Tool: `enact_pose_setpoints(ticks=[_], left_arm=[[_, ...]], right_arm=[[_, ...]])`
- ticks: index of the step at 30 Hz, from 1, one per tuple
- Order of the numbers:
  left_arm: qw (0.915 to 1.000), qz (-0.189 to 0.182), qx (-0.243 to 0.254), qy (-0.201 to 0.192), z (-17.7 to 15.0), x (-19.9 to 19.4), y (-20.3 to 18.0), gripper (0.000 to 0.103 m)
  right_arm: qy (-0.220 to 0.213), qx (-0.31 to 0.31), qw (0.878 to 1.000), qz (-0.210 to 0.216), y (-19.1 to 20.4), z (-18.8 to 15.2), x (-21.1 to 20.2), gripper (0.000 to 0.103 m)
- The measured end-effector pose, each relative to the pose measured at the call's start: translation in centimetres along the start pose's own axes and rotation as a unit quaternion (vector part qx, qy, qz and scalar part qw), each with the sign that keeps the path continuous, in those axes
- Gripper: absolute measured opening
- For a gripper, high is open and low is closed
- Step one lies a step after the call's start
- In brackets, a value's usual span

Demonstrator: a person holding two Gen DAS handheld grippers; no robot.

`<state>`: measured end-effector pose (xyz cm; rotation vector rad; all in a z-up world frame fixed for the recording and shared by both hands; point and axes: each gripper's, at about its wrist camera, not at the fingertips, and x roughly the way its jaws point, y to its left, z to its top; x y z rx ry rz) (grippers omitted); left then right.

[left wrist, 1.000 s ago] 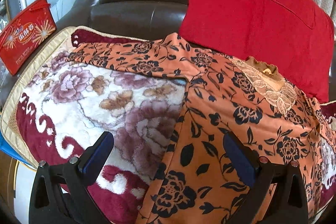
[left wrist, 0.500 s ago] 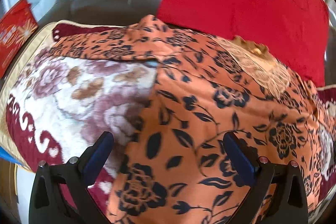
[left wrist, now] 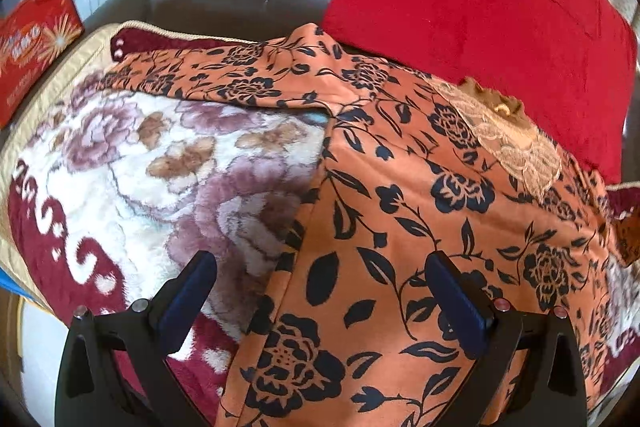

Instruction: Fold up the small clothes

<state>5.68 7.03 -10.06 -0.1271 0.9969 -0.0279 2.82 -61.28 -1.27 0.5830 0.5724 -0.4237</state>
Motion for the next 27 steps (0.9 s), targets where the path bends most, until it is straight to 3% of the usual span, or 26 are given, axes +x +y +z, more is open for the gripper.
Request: enact_pose_setpoints(ticks=[4,6,9,11,13,14,15,17,20,23,27], left_arm=[[0.9998,-0.01,-0.001,-0.015,-0.1,-0.7,0.5,0.103],[0.9997,-0.014,-0.006,-0.019,0.0,-1.1,1.2,0.103],[0.9994,-0.018,-0.015,-0.026,0.3,-1.6,2.2,0.103],[0.9992,-0.021,-0.014,-0.032,0.7,-1.9,2.5,0.103],[0.999,-0.025,-0.013,-0.035,1.1,-1.9,2.3,0.103],[0.9987,-0.033,-0.011,-0.037,1.6,-1.9,1.9,0.103],[0.9984,-0.041,-0.009,-0.039,2.0,-1.9,1.4,0.103],[0.9975,-0.061,-0.002,-0.037,2.9,-1.6,-0.5,0.103],[0.9934,-0.11,0.019,-0.026,4.5,-1.0,-4.8,0.103],[0.9845,-0.164,0.061,0.001,6.2,0.3,-11.2,0.103],[0.9784,-0.186,0.079,0.043,7.6,2.0,-18.3,0.103]], right_arm=[[-0.002,-0.13,0.988,0.087,14.8,-3.2,-0.3,0.006],[0.012,-0.174,0.976,0.129,21.3,-7.1,1.0,0.008],[0.066,-0.179,0.967,0.167,25.2,-12.6,4.5,0.01],[0.129,-0.194,0.96,0.158,25.9,-16.6,8.2,0.01],[0.186,-0.216,0.952,0.116,25.1,-19.2,12.1,0.025],[0.197,-0.218,0.949,0.111,24.6,-19.6,13.0,0.052],[0.191,-0.214,0.946,0.149,24.1,-19.8,12.7,0.069],[0.179,-0.211,0.945,0.177,23.2,-19.3,11.5,0.085],[0.144,-0.172,0.955,0.196,20.8,-18.0,9.1,0.086],[0.139,-0.107,0.957,0.229,18.5,-18.3,7.7,0.086],[0.133,-0.009,0.949,0.286,15.8,-18.7,7.1,0.086]])
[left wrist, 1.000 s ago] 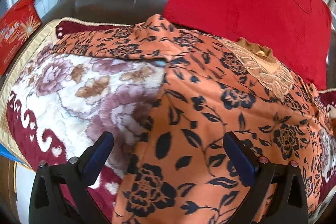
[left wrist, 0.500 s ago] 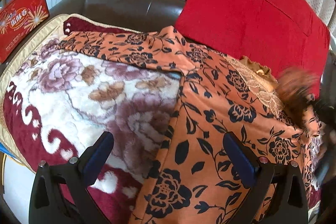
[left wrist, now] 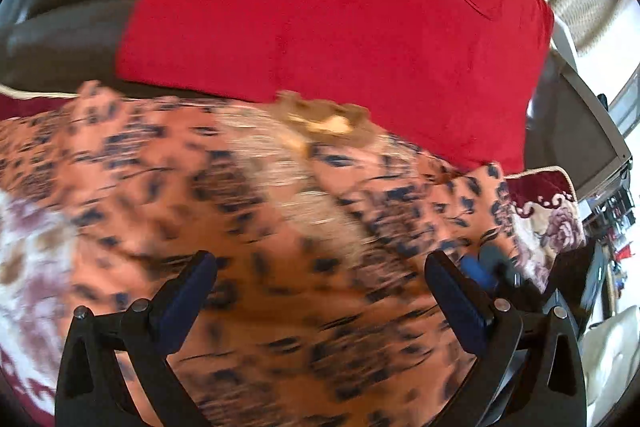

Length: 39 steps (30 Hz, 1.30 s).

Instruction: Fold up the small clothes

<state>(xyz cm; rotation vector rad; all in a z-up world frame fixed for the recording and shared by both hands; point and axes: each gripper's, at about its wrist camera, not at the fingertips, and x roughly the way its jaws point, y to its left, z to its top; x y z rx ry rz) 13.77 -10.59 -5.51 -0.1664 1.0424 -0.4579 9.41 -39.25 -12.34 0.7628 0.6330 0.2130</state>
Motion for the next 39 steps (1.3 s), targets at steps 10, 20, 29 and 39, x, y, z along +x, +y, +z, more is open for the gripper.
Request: enact_pose_setpoints(ticks=[10,20,29,39], left_arm=[[0.9789,0.173,0.096,0.052,0.6,10.6,-7.7,0.065],[0.9936,0.079,-0.079,0.017,-4.0,4.6,5.9,0.047],[0.9881,-0.022,-0.151,0.02,-0.2,5.5,7.7,0.086],[0.9967,-0.014,-0.078,-0.019,3.2,2.3,5.6,0.002]], right_arm=[[-0.062,0.049,0.997,0.002,-1.9,-2.1,-8.0,0.087],[-0.056,0.061,0.996,-0.022,-3.2,-3.0,-10.2,0.087],[-0.06,0.069,0.995,-0.046,-2.9,-2.8,-11.8,0.087],[-0.055,0.052,0.995,-0.062,-2.3,-2.5,-12.2,0.087]])
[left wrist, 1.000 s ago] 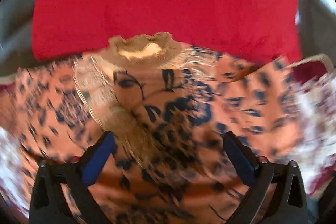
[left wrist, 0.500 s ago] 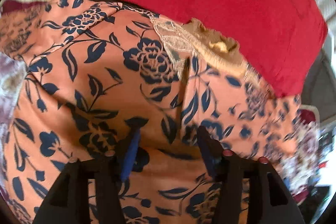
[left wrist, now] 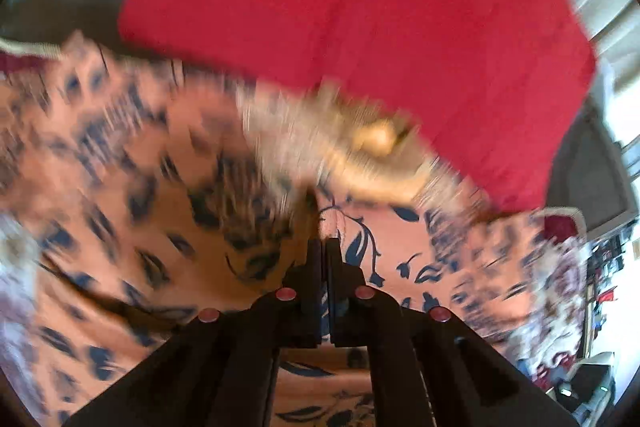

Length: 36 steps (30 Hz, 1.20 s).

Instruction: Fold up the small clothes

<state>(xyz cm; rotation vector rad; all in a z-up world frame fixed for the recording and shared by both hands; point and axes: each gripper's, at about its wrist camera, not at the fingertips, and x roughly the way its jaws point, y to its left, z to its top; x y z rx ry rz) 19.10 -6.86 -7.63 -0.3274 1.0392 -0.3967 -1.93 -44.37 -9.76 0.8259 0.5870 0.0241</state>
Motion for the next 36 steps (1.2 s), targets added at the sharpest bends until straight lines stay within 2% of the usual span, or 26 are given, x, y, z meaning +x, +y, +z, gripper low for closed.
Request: enact_pose_setpoints(ticks=[2,4,5,7,8,10,12,15,17,18,19,20,21,22,23,24,25,26,27,28,29,30,31,32,34,36], left_arm=[[0.9987,0.006,0.013,-0.049,1.4,-3.2,0.4,0.002],[0.9943,0.044,0.022,-0.095,2.9,-5.7,2.3,0.002],[0.9938,0.054,0.021,-0.095,3.3,-5.8,3.3,0.002],[0.998,0.038,0.006,-0.051,3.6,-4.0,5.7,0.002],[0.9981,0.052,0.001,-0.033,3.2,-2.6,6.7,0.002],[0.9955,0.091,0.025,-0.013,1.9,-0.3,7.8,0.002],[0.9945,0.103,0.019,0.01,0.8,1.9,8.9,0.002],[0.9956,0.093,0.016,-0.003,0.0,1.1,10.2,0.003],[0.9951,0.096,0.026,-0.004,0.1,1.0,10.0,0.003],[0.995,0.096,0.029,-0.005,-0.1,1.0,10.1,0.004],[0.995,0.094,0.033,-0.007,-0.1,1.0,10.1,0.004],[0.995,0.092,0.037,-0.01,-0.1,1.1,10.1,0.005],[0.9952,0.088,0.041,-0.014,-0.2,1.2,10.1,0.005],[0.995,0.088,0.044,-0.011,-0.4,1.3,10.1,0.005],[0.9952,0.084,0.048,-0.013,-0.5,1.2,10.2,0.005],[0.9953,0.081,0.05,-0.016,-0.5,1.2,10.4,0.005],[0.9952,0.082,0.05,-0.017,-0.3,1.6,10.6,0.005],[0.9949,0.084,0.052,-0.019,-0.4,1.6,10.9,0.005],[0.9943,0.088,0.056,-0.021,-0.5,1.4,10.7,0.005],[0.9938,0.091,0.06,-0.023,-0.5,1.3,10.6,0.005],[0.9933,0.093,0.065,-0.025,-0.7,1.2,10.6,0.005],[0.9931,0.094,0.066,-0.027,-0.7,1.2,10.6,0.005],[0.9929,0.094,0.066,-0.028,-0.6,1.3,10.5,0.005],[0.9928,0.095,0.067,-0.03,-0.6,1.2,10.5,0.005],[0.9926,0.094,0.068,-0.034,-0.6,1.5,10.3,0.005],[0.9931,0.093,0.065,-0.032,-0.5,1.5,10.3,0.005]], right_arm=[[-0.011,0.008,1.0,0.003,-0.3,0.8,-0.6,0.087],[-0.021,0.016,1.0,0.01,-0.5,1.8,-1.1,0.087],[-0.024,0.019,0.999,0.011,-0.6,2.2,-1.1,0.087],[-0.023,0.027,0.999,0.015,-0.9,3.3,-0.5,0.092],[-0.014,0.032,0.999,0.019,-1.0,4.0,0.2,0.094],[0.014,0.037,0.999,0.024,-1.4,5.5,2.6,0.094],[0.039,0.039,0.998,-0.003,-2.1,7.1,5.3,0.094],[0.084,0.024,0.995,-0.039,-2.9,8.7,9.0,0.093],[0.133,0.007,0.99,-0.043,-2.9,9.0,11.6,0.091],[0.154,-0.01,0.986,-0.058,-2.6,8.9,12.8,0.075],[0.176,-0.029,0.981,-0.078,-2.1,8.6,13.9,0.049],[0.19,-0.041,0.977,-0.086,-1.7,8.4,14.5,0.01],[0.179,-0.082,0.974,-0.112,-0.2,8.3,14.2,0.01],[0.163,-0.107,0.974,-0.119,0.9,8.4,13.5,0.009],[0.128,-0.138,0.974,-0.127,2.2,8.4,12.1,0.009],[0.114,-0.149,0.972,-0.139,2.0,8.2,11.8,0.01],[0.14,-0.131,0.969,-0.154,0.4,7.9,12.8,0.012],[0.187,-0.097,0.964,-0.161,-2.0,7.3,14.4,0.021],[0.163,-0.077,0.975,-0.129,-2.9,7.4,13.7,0.022],[0.143,-0.063,0.981,-0.118,-3.0,8.0,12.7,0.026],[0.128,-0.055,0.983,-0.119,-3.0,8.3,11.9,0.038],[0.11,-0.05,0.985,-0.121,-2.9,8.7,11.1,0.072],[0.093,-0.046,0.988,-0.119,-2.8,9.3,10.4,0.085],[0.087,-0.045,0.99,-0.106,-2.7,9.8,10.2,0.087],[0.105,-0.047,0.99,-0.087,-2.5,10.7,11.3,0.087],[0.121,-0.048,0.987,-0.095,-2.6,11.2,13.2,0.087]])
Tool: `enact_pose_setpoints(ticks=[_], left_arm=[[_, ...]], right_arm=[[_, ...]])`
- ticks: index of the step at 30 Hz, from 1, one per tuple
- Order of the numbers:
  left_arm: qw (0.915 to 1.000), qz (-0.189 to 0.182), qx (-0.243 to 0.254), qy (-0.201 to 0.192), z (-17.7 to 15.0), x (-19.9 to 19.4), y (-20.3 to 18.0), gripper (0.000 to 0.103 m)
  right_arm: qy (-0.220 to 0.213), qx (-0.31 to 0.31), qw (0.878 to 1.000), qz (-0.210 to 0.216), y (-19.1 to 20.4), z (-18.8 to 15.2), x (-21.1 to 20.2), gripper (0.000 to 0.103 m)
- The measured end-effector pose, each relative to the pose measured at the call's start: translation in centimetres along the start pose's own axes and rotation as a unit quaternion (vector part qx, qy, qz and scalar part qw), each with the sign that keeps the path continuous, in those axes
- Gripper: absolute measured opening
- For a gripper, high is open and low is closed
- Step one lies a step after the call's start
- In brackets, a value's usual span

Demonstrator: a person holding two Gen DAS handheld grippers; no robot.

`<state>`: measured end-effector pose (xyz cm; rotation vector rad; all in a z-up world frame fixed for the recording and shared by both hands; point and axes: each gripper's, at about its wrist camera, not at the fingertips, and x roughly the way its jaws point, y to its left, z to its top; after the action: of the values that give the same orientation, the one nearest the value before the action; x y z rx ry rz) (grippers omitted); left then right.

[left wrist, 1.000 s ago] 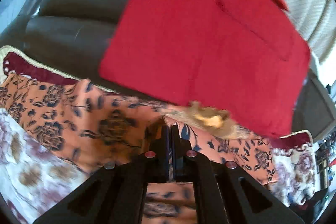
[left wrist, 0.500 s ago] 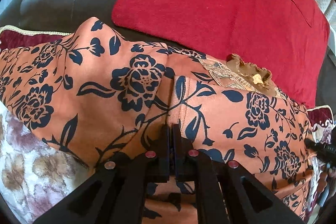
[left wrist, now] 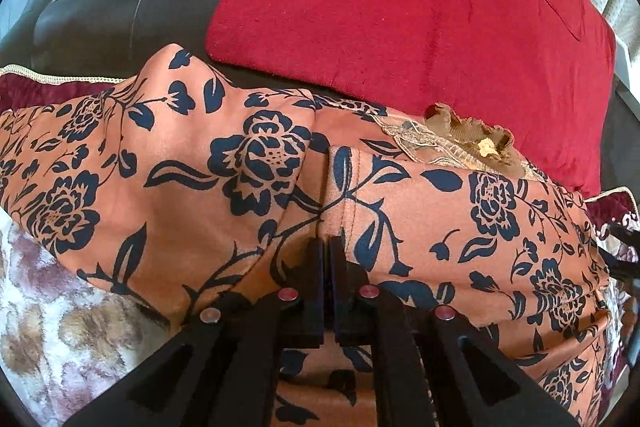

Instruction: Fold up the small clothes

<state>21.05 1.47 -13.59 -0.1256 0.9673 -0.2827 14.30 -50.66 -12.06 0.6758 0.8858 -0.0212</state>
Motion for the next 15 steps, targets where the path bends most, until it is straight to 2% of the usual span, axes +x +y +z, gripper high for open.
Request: enact_pose_setpoints(ticks=[1,2,3,5,6,7,8,10,12,14,15], left_arm=[[1.0,-0.003,-0.002,-0.001,0.0,0.2,0.0,0.005],[1.0,-0.006,-0.002,-0.003,0.0,0.3,0.0,0.005],[0.9999,-0.009,-0.004,-0.004,-0.1,0.2,0.1,0.005],[0.9999,-0.012,-0.004,-0.006,-0.2,0.2,0.3,0.005],[0.9999,-0.011,-0.003,-0.007,-0.3,0.1,0.3,0.005],[0.9999,-0.01,-0.002,-0.008,-0.3,0.1,0.3,0.005],[0.9999,-0.008,0.0,-0.008,-0.4,0.0,0.2,0.005],[0.9999,-0.003,0.003,-0.01,-0.5,0.0,0.2,0.005],[0.9999,0.001,0.007,-0.012,-0.7,-0.1,0.1,0.005],[0.9999,0.005,0.01,-0.013,-0.8,-0.3,-0.1,0.005],[0.9998,0.006,0.011,-0.013,-0.8,-0.3,-0.2,0.005]], right_arm=[[0.011,0.004,1.0,0.002,-0.2,0.4,1.0,0.085],[0.019,0.004,1.0,0.002,0.0,0.5,1.8,0.072],[0.029,-0.007,1.0,-0.008,0.1,0.7,2.7,0.013],[0.029,-0.019,0.998,-0.052,-0.4,0.9,4.0,0.014],[0.011,0.001,0.998,-0.058,-0.8,1.0,3.6,0.013],[-0.019,0.017,0.996,-0.085,-1.0,0.9,2.9,0.014],[-0.049,0.037,0.993,-0.105,-1.3,0.6,1.8,0.018],[-0.065,0.049,0.992,-0.097,-1.2,-0.1,0.5,0.02],[-0.081,-0.005,0.989,-0.121,1.2,-1.0,-1.0,0.02],[-0.076,-0.047,0.992,-0.085,3.9,-1.9,-1.9,0.02],[-0.066,-0.069,0.993,-0.065,5.1,-2.3,-2.0,0.026]])
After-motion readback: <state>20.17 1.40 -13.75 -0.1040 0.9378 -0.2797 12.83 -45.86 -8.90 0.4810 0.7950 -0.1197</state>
